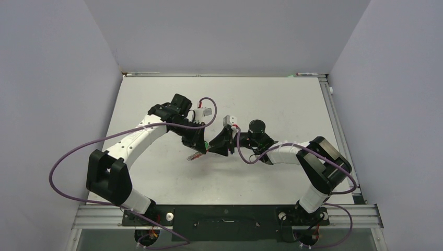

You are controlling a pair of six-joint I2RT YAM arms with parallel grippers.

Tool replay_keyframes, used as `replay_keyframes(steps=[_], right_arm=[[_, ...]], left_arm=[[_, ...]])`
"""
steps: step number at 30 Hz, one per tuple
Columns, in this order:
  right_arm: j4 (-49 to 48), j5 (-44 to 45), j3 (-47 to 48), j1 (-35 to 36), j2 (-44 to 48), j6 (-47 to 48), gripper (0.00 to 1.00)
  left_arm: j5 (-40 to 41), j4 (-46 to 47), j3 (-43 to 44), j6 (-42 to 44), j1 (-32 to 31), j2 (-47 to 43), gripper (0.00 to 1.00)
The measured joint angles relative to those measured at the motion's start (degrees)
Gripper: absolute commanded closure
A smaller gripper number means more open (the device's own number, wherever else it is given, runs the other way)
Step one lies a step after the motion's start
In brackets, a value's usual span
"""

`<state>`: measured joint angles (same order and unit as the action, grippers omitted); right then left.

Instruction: Remove the keys from the keyring

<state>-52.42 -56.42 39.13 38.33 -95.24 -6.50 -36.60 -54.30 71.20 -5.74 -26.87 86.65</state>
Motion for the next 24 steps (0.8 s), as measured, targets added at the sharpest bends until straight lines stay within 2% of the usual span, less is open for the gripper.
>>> replay_keyframes(steps=[16, 21, 24], right_arm=[[7.28, 1.22, 2.84, 1.51, 0.0, 2.73, 0.73], [11.34, 3.45, 4.66, 1.9, 0.0, 5.38, 0.64], [13.51, 4.55, 5.2, 2.1, 0.0, 6.38, 0.67]], left_arm=[[0.07, 0.02, 0.0, -0.72, -0.11, 0.42, 1.0], [0.17, 0.04, 0.0, -1.09, -0.15, 0.42, 1.0], [0.15, 0.04, 0.0, -1.14, -0.15, 0.44, 1.0]])
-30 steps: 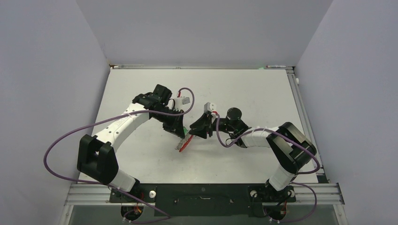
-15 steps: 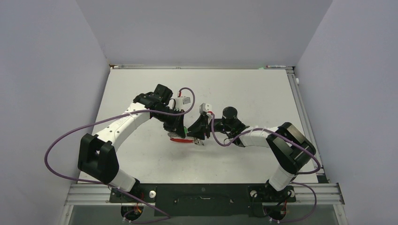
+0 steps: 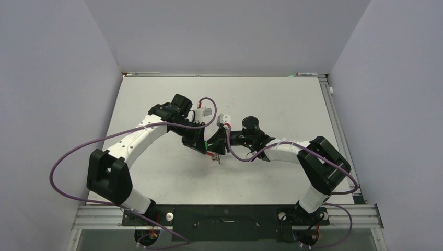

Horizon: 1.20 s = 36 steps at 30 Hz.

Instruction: Remove the keys from the keyring

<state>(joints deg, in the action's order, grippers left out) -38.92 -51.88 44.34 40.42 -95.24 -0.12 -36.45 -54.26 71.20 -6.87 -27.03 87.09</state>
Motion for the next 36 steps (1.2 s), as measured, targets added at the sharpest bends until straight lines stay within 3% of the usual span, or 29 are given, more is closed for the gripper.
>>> replay_keyframes(steps=[8, 22, 30, 36], right_arm=[[1.92, 0.9, 0.57, 0.17, 0.0, 1.18, 0.95], [1.53, -3.39, 2.27, -3.37, 0.35, -0.83, 0.95], [-17.86, -6.69, -1.01, -5.46, 0.35, -15.65, 0.95], [-21.07, -7.43, -1.73, -5.05, 0.35, -17.73, 0.95]], left_arm=[[0.46, 0.07, 0.0, -0.42, 0.13, 0.04, 1.0], [-1.97, 2.12, -0.22, -3.21, 4.74, 0.04, 1.0], [-4.07, 2.45, -0.61, -3.87, 4.68, 0.15, 1.0], [-4.33, 2.45, -0.76, -4.09, 4.68, 0.15, 1.0]])
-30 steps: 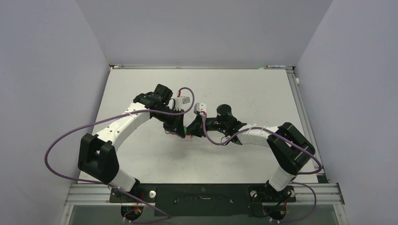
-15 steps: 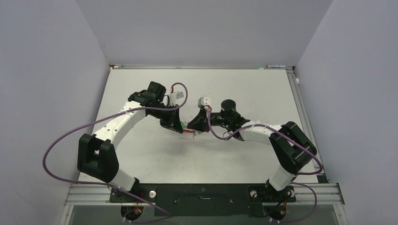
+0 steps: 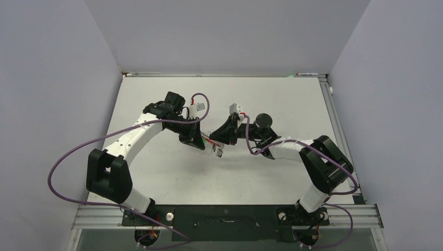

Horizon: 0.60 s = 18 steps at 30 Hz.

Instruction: Remove the keys from the keyring

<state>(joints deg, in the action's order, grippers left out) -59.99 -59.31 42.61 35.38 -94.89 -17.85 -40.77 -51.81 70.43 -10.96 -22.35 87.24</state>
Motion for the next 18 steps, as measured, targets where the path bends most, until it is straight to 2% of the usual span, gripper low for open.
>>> replay_keyframes(steps=[11, 14, 18], right_arm=[[14.05, 3.19, 0.0, -0.72, 0.0, 11.85, 0.95], [17.44, 4.02, 0.0, -1.38, 0.02, 13.88, 0.95], [20.11, 4.98, 0.0, -2.32, 0.17, 15.3, 0.95]], left_arm=[[2.19, 0.2, -0.04, 2.34, 0.79, -1.86, 1.0], [5.05, 0.42, -0.04, 3.85, 3.45, -2.82, 1.0], [12.0, 1.75, -0.26, 6.36, 10.45, -2.82, 1.0]])
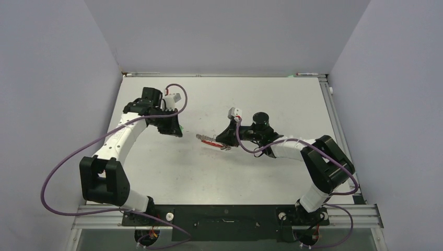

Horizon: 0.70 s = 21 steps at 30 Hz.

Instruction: Remove the keys from the keyring

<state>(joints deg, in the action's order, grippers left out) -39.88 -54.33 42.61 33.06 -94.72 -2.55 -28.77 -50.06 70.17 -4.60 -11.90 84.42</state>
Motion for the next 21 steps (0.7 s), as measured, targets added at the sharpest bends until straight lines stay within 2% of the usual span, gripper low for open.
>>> replay_keyframes(steps=[4, 10, 18, 21], right_arm=[[1.46, 0.2, 0.0, -0.52, 0.13, 0.63, 0.95], [2.73, 0.2, 0.02, -0.85, 0.13, 0.61, 0.95], [3.21, 0.09, 0.26, -1.16, 0.11, 0.39, 0.95], [3.61, 0.04, 0.55, -1.16, 0.11, 0.37, 0.95]], left_arm=[[7.69, 1.97, -1.14, 3.98, 7.13, 0.66, 1.0], [15.58, 3.82, -2.29, 10.08, 14.58, 5.57, 1.0], [20.57, 5.46, -3.65, 14.53, 18.97, 12.33, 0.99], [21.59, 5.79, -3.69, 15.34, 19.56, 15.17, 0.93]])
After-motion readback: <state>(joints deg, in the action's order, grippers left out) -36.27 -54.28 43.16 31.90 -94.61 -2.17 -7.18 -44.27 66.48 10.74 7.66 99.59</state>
